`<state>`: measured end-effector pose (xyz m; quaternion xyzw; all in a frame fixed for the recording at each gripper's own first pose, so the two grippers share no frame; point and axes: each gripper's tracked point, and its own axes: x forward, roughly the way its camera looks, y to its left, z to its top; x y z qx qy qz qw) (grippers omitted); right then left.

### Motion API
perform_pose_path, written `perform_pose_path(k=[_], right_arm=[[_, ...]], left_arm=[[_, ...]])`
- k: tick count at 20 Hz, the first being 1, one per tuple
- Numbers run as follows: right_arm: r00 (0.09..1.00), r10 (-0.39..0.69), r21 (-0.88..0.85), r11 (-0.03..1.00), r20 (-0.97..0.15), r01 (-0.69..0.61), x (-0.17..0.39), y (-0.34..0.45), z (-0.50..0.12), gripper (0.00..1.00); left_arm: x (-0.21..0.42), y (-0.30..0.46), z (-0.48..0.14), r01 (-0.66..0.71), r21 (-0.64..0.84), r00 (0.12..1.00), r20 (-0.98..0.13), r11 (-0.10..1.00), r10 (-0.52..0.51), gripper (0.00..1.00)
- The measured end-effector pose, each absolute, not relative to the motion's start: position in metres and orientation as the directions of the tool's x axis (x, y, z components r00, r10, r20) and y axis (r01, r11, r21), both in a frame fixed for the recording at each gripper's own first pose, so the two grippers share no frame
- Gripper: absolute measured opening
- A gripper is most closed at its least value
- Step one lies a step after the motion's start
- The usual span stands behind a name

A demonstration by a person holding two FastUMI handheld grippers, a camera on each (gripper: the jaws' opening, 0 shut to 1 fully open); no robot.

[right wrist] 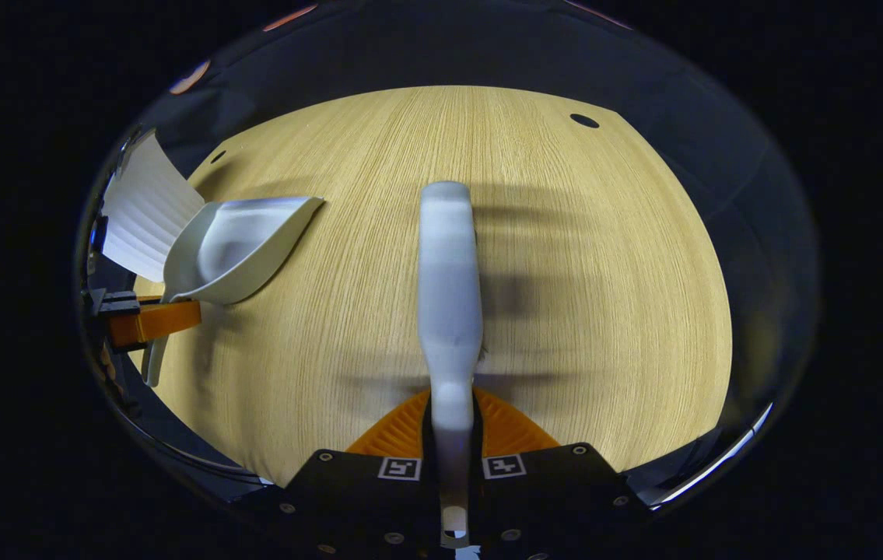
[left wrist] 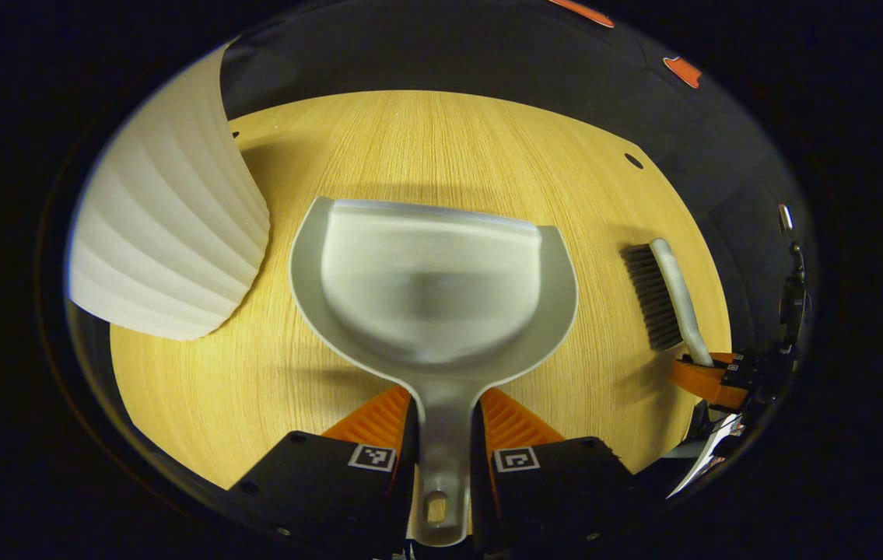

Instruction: Pick up the small broom and dustpan from the desktop, sweep the trash into the dustpan with the broom, and then empty the trash into the garbage bin.

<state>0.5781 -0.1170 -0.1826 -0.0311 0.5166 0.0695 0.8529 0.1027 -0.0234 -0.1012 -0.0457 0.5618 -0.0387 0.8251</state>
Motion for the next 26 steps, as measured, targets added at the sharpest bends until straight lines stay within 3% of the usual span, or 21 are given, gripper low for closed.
perform_pose_path(k=[5,6,7,9,11,12,13,14,16,17,18,20,25,26], right_arm=[[0.449,0.084,0.01,0.986,-0.89,-0.166,0.578,-0.119,-0.185,0.16],[0.45,0.084,0.012,0.987,-0.889,-0.16,0.579,-0.119,-0.185,0.1],[0.448,0.084,0.017,0.988,-0.89,-0.153,0.578,-0.119,-0.186,0.22],[0.443,0.09,0.024,0.988,-0.892,-0.152,0.581,-0.119,-0.189,0.25],[0.434,0.105,0.046,0.989,-0.895,-0.144,0.582,-0.117,-0.188,0.53],[0.436,0.107,0.053,0.99,-0.894,-0.133,0.581,-0.117,-0.189,0.61],[0.437,0.11,0.059,0.99,-0.893,-0.127,0.581,-0.116,-0.19,0.7],[0.441,0.111,0.063,0.99,-0.891,-0.123,0.582,-0.117,-0.192,0.93],[0.47,0.116,0.069,0.991,-0.875,-0.118,0.584,-0.117,-0.186,0.96],[0.491,0.126,0.081,0.99,-0.862,-0.112,0.585,-0.117,-0.179,0.96],[0.516,0.14,0.099,0.989,-0.845,-0.106,0.586,-0.115,-0.167,0.96],[0.584,0.152,0.112,0.988,-0.798,-0.104,0.591,-0.114,-0.137,0.96],[0.788,0.159,0.081,0.987,-0.595,-0.139,0.606,-0.109,-0.027,0.96],[0.821,0.167,0.083,0.986,-0.546,-0.145,0.612,-0.103,-0.008,0.96]], left_arm=[[0.109,-0.055,-0.028,0.021,-0.102,0.356,-0.929,0.995,-0.102,0.32],[0.11,-0.062,-0.012,0.02,-0.097,0.353,-0.93,0.995,-0.097,0.33],[0.112,-0.069,0.004,0.021,-0.093,0.349,-0.932,0.995,-0.095,0.33],[0.114,-0.084,0.036,0.023,-0.093,0.342,-0.935,0.995,-0.095,0.35],[0.111,-0.104,0.067,0.04,-0.111,0.32,-0.94,0.993,-0.118,0.37],[0.11,-0.114,0.083,0.044,-0.12,0.317,-0.94,0.992,-0.127,0.48],[0.111,-0.123,0.096,0.038,-0.116,0.314,-0.941,0.993,-0.122,0.74],[0.111,-0.132,0.108,0.045,-0.109,0.311,-0.943,0.993,-0.118,1.0],[0.112,-0.147,0.146,0.043,-0.092,0.321,-0.942,0.995,-0.101,0.98],[0.067,-0.095,0.17,0.04,-0.094,0.342,-0.934,0.995,-0.102,0.98],[0.063,-0.125,0.167,0.041,-0.096,0.368,-0.924,0.994,-0.105,0.98],[0.09,-0.146,0.232,0.045,-0.101,0.427,-0.897,0.994,-0.11,0.98],[0.087,-0.166,0.402,0.111,-0.037,0.677,-0.729,0.993,-0.103,0.98],[0.074,-0.177,0.4,0.125,-0.016,0.727,-0.678,0.992,-0.103,0.98]])
